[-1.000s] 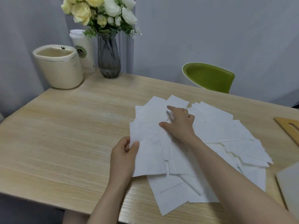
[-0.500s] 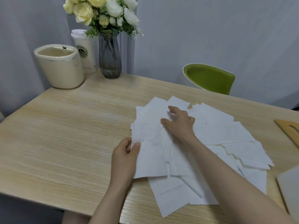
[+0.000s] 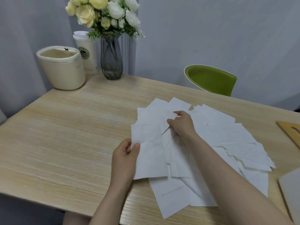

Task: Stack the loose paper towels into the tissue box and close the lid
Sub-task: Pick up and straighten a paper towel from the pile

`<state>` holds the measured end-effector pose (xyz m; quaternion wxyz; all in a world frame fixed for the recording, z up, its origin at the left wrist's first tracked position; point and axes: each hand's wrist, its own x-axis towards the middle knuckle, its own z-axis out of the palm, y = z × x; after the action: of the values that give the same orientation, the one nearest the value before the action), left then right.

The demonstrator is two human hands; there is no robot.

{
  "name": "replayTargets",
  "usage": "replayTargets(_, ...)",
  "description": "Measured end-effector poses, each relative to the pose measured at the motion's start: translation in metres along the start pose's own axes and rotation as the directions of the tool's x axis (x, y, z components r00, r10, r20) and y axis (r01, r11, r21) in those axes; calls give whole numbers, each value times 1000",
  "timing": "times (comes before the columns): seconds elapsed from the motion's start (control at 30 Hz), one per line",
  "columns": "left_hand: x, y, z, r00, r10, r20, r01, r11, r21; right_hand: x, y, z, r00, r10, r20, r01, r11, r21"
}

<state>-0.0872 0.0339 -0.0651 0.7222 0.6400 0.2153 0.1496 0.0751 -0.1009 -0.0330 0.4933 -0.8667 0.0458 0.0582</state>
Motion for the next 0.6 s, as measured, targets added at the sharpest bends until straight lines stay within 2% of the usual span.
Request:
replayTargets(0.17,2,0,-1,999,-46,-16,45,997,-58,-7,18,-49,996,-83,-23,79,990,-115)
replayTargets(0.27,-2,1,3,996,-91,-5,90,990,-109,-17,27,-81,996,-86,33,88,994,-70)
replayTargets(0.43,-13,4,19,975,-203,90,215,965,-150,-36,38,-114,987,-65,146,79,992,-96)
replayTargets(0.6,-16,6,31,960,-225,168,242,967,-83,-55,55,-114,993,-42,114,41,999,11)
